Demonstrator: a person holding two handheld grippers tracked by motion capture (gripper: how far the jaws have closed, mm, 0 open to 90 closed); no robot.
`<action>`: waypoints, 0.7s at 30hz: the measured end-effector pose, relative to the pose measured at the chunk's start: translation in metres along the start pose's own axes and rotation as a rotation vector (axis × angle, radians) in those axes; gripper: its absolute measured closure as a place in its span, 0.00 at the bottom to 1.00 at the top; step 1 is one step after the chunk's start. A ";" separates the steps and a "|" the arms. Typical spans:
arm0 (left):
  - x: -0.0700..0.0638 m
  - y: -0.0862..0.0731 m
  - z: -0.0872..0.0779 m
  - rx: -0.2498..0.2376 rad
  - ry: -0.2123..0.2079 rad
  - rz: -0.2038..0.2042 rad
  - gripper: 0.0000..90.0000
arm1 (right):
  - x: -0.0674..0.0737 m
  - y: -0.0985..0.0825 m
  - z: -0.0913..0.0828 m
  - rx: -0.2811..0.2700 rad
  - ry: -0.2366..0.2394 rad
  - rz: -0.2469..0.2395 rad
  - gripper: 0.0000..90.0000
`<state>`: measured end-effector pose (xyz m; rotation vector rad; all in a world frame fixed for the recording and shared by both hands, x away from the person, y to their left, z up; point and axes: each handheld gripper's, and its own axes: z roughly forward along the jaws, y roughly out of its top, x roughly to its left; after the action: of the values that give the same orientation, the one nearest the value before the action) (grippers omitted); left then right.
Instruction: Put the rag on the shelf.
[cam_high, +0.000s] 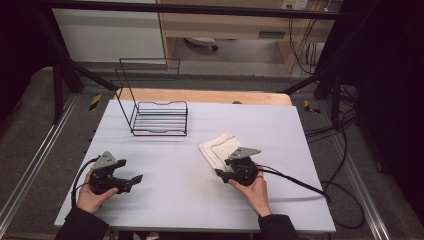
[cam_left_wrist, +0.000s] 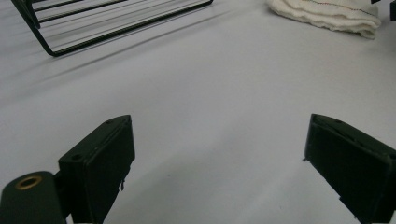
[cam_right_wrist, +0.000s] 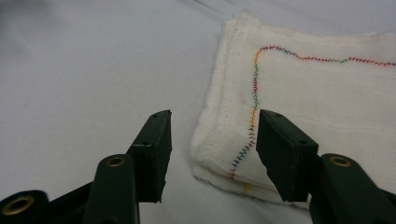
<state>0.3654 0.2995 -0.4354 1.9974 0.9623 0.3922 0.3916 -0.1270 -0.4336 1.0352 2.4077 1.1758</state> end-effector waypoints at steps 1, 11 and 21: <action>0.000 0.000 0.000 0.001 0.000 -0.001 0.10 | 0.000 0.000 0.000 0.000 0.000 0.000 0.53; 0.000 0.000 0.000 0.000 -0.002 -0.002 0.10 | 0.008 -0.002 0.022 0.061 -0.063 -0.060 0.72; 0.000 0.000 0.000 0.000 -0.002 -0.002 0.11 | 0.009 -0.003 0.022 0.062 -0.097 -0.108 0.92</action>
<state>0.3652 0.2994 -0.4354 1.9961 0.9634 0.3894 0.3950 -0.1099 -0.4492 0.9450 2.4046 0.9979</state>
